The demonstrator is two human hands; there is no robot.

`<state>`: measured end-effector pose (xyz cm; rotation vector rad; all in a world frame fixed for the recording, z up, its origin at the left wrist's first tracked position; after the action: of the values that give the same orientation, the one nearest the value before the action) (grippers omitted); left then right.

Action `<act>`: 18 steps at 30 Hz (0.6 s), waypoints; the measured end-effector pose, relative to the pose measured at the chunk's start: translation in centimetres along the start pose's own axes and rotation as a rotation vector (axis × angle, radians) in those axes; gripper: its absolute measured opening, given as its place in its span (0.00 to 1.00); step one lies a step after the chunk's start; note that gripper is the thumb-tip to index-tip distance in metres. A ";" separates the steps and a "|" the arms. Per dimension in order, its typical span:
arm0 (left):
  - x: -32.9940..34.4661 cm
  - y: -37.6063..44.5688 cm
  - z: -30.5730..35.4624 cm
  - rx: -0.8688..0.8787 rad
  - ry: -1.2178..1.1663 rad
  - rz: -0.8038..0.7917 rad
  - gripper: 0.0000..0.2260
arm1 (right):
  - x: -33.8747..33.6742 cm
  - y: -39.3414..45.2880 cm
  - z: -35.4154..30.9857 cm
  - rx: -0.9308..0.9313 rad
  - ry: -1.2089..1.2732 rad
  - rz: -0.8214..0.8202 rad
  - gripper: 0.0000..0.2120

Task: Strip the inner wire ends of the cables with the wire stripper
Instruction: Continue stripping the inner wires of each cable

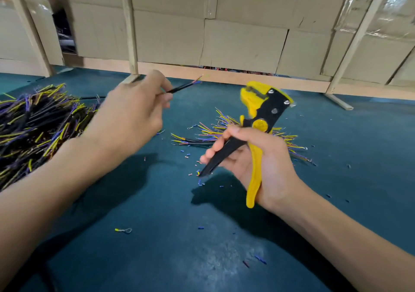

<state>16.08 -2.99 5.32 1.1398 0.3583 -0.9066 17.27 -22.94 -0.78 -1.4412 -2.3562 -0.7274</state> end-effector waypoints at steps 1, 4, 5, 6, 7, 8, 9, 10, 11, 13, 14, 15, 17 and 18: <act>0.7 -0.3 0.4 -0.018 -0.104 -0.049 0.02 | -0.4 0.3 -0.5 -0.042 -0.014 0.052 0.05; 3.8 -1.3 1.0 -0.214 -0.499 -0.308 0.03 | -1.8 1.0 -2.1 -0.149 -0.093 0.180 0.07; 4.9 -1.8 1.1 -0.316 -0.666 -0.399 0.05 | -2.2 1.1 -2.5 -0.157 -0.125 0.208 0.08; 5.8 -2.4 1.3 -0.418 -0.842 -0.479 0.07 | -2.4 1.2 -2.7 -0.148 -0.147 0.224 0.10; 6.4 -2.9 1.6 -0.499 -1.006 -0.535 0.09 | -2.5 1.2 -2.8 -0.124 -0.160 0.227 0.11; 6.7 -3.1 2.1 -0.554 -1.147 -0.575 0.10 | -2.6 1.2 -2.8 -0.091 -0.170 0.219 0.12; 6.8 -3.2 2.6 -0.589 -1.258 -0.601 0.10 | -2.4 1.2 -2.6 -0.052 -0.181 0.200 0.11; 6.8 -3.2 3.0 -0.617 -1.342 -0.612 0.09 | -2.2 1.0 -2.3 -0.014 -0.202 0.175 0.09; 6.6 -3.0 3.1 -0.637 -1.394 -0.620 0.08 | -2.0 0.9 -1.9 0.013 -0.218 0.149 0.06; 6.4 -2.7 3.2 -0.675 -1.465 -0.647 0.06 | -1.4 0.6 -1.2 0.053 -0.248 0.108 0.03; 6.2 -2.7 3.2 -0.691 -1.508 -0.662 0.06 | -1.1 0.5 -0.8 0.072 -0.252 0.097 0.02; 6.0 -2.6 3.3 -0.698 -1.563 -0.674 0.06 | -0.9 0.4 -0.4 0.090 -0.249 0.092 0.03; 5.8 -2.6 3.5 -0.701 -1.698 -0.687 0.08 | -0.5 0.1 0.2 0.120 -0.242 0.086 0.03; 5.7 -2.5 3.7 -0.706 -1.776 -0.689 0.08 | -0.3 0.0 0.3 0.131 -0.233 0.079 0.01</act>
<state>16.89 -9.07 1.49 -0.7044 -0.4436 -1.8174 17.45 -22.98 -1.19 -1.6278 -2.4459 -0.3951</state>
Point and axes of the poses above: each hand's wrist, its own y-axis towards the middle knuckle, its own x-axis out of the palm, z = x × y, the point moved 5 cm from there along y, towards the middle knuckle, and after that the axes turned 9 degrees about -x, right-handed, at the moved point
